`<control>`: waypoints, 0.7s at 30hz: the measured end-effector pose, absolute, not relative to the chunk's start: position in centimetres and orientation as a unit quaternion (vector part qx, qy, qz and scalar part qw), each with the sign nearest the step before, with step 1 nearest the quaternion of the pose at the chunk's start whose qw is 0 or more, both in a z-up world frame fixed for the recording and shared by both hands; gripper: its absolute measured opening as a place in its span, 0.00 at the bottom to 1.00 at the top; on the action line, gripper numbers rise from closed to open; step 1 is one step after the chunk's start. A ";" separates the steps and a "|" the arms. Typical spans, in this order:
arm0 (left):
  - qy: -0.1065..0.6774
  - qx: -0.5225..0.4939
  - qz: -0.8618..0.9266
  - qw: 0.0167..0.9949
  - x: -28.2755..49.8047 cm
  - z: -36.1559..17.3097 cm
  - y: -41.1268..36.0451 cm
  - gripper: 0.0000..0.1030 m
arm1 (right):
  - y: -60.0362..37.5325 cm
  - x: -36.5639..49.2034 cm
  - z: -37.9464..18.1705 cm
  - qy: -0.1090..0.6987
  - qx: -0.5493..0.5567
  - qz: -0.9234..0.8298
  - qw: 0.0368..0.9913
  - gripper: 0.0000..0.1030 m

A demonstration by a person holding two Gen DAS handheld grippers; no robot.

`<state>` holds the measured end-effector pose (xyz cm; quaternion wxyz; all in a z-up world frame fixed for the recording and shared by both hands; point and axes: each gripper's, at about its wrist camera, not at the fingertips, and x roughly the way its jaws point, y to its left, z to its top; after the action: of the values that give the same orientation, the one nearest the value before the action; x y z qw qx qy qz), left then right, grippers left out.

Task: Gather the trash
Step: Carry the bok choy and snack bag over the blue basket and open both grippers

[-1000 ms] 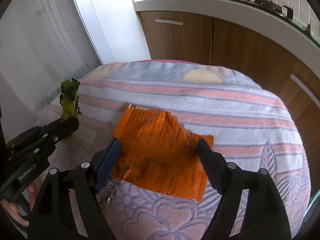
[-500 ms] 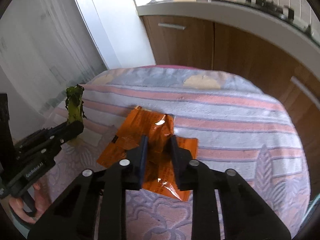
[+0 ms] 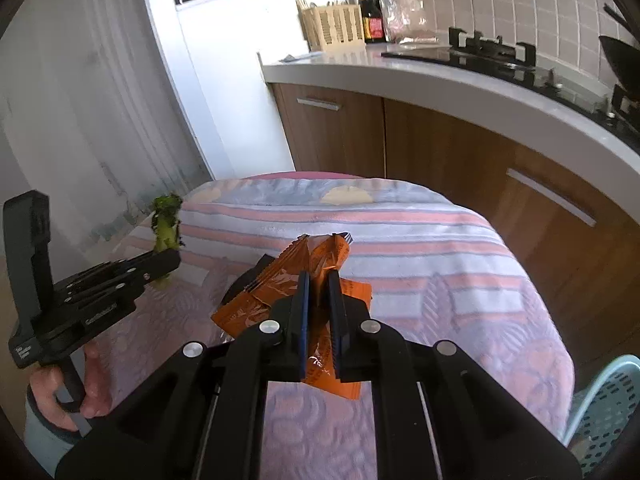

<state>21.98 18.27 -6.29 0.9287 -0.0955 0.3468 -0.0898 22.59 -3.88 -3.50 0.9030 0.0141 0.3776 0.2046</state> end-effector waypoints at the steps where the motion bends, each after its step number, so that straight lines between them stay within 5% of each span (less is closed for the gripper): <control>1: 0.345 -0.093 -0.095 0.929 21.3 -5.9 17.7 0.21 | -4.6 21.5 -3.0 0.371 0.014 0.203 0.906 0.07; 21: 0.342 -0.061 -0.278 0.895 13.8 -1.8 -4.3 0.21 | -24.5 9.4 1.5 0.303 0.085 0.092 0.945 0.07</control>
<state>13.85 -4.26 -1.77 0.8955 -0.0613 0.3419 -0.2785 9.45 -24.51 1.52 0.9447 0.0851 0.3030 0.0917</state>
